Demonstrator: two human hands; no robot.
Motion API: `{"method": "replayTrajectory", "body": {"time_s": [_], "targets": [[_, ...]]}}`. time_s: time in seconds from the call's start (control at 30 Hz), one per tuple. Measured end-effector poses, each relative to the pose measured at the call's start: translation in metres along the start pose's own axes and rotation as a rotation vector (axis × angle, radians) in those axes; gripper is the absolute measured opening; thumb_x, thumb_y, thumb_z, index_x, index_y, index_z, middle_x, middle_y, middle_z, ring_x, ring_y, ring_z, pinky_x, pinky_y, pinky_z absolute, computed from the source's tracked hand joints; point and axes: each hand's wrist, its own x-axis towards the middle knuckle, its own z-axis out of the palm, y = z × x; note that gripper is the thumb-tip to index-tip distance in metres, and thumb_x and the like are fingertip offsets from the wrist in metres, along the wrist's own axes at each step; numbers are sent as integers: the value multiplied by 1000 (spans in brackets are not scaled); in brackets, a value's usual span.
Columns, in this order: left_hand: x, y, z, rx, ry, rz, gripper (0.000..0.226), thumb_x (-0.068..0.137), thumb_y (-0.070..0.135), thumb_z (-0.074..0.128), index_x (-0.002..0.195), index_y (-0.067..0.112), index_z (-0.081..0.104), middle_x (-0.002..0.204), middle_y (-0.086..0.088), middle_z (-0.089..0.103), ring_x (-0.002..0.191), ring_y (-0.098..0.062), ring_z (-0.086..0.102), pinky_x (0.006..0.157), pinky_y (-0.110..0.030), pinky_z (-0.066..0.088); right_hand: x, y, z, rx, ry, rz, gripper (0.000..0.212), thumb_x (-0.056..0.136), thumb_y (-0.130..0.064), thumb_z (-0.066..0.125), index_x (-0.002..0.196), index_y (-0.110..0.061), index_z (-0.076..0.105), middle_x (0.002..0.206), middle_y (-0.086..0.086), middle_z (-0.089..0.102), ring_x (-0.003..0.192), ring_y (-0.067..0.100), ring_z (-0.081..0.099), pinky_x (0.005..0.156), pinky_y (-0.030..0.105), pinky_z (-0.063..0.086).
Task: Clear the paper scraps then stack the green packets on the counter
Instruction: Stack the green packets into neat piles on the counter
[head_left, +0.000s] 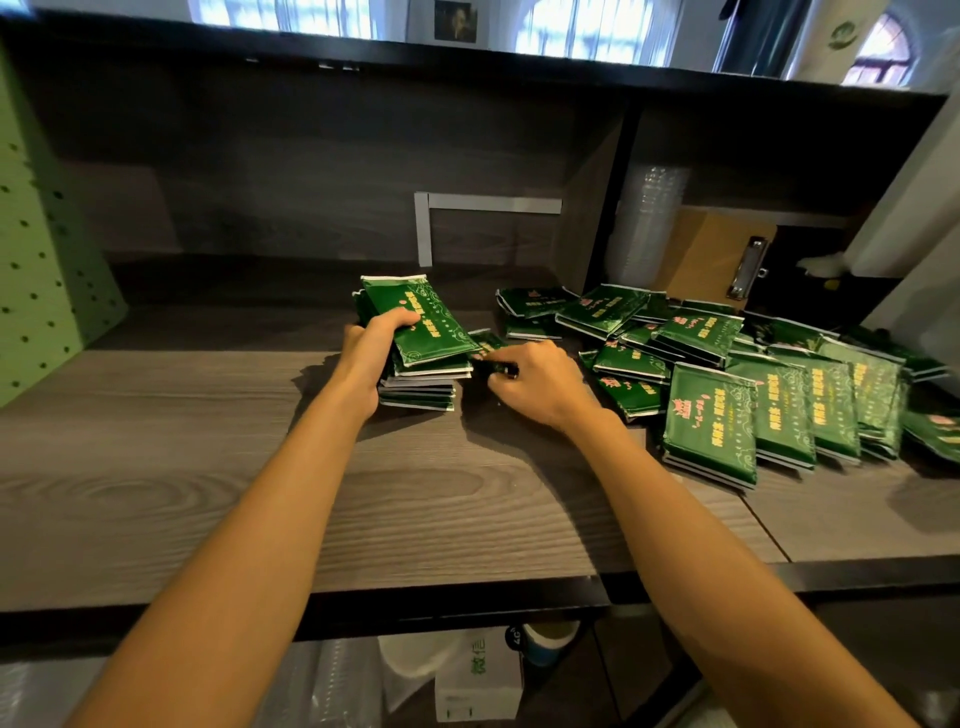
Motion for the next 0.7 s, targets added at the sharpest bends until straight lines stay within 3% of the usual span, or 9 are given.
{"method": "replayTrajectory", "body": {"time_s": [0.13, 0.2, 0.27, 0.4, 0.5, 0.57, 0.63, 0.7], "targets": [[0, 2, -3, -15, 10, -22, 57, 75, 29, 69, 126, 10, 49, 107, -9, 68, 85, -23, 69, 56, -28, 52, 4, 0, 3, 200, 40, 61, 40, 83, -27, 46, 92, 4, 71, 88, 23, 69, 76, 29, 59, 62, 32, 39], [0, 2, -3, -9, 9, -27, 57, 76, 29, 69, 126, 10, 49, 107, -9, 68, 84, -23, 69, 56, -28, 51, 10, 5, 7, 157, 94, 163, 36, 90, -29, 54, 109, -2, 68, 111, 15, 64, 101, 26, 57, 80, 28, 41], [1, 2, -3, -5, 9, -25, 57, 76, 29, 69, 126, 10, 49, 107, -9, 68, 85, -23, 69, 56, -27, 51, 13, 13, 10, 0, 21, 283, 56, 86, -49, 59, 121, -5, 59, 128, 13, 48, 123, 30, 40, 98, 36, 37], [1, 2, -2, 6, 11, -12, 57, 76, 28, 69, 126, 10, 48, 107, -9, 68, 86, -22, 69, 56, -27, 51, 14, 16, 8, -88, -98, 435, 76, 74, -69, 59, 116, -6, 57, 134, 14, 39, 128, 32, 29, 104, 43, 31], [-1, 1, 0, 14, 43, 25, 52, 79, 25, 68, 121, 8, 43, 103, -8, 64, 83, -20, 66, 58, -28, 50, 16, 11, 7, -49, -140, 461, 81, 69, -69, 63, 120, -7, 54, 136, 12, 38, 130, 32, 30, 104, 43, 30], [-2, 2, 1, 1, 64, 44, 52, 80, 22, 68, 121, 10, 38, 103, -8, 62, 83, -20, 64, 60, -29, 50, 16, 9, 6, 49, -122, 474, 83, 69, -63, 69, 124, -5, 47, 131, 12, 46, 124, 30, 42, 94, 39, 38], [-3, 3, 2, -16, 78, 55, 53, 80, 21, 68, 121, 11, 36, 102, -7, 60, 82, -19, 64, 60, -30, 50, 13, 7, 4, 288, -75, 478, 76, 74, -46, 74, 126, -3, 38, 128, 12, 51, 116, 28, 49, 80, 33, 40], [-3, 3, 1, -27, 96, 71, 56, 80, 20, 68, 123, 11, 35, 104, -7, 60, 84, -19, 64, 62, -30, 51, 13, 6, 3, 460, -15, 478, 64, 82, -30, 71, 128, -3, 37, 131, 12, 49, 117, 27, 50, 81, 30, 41]]}}
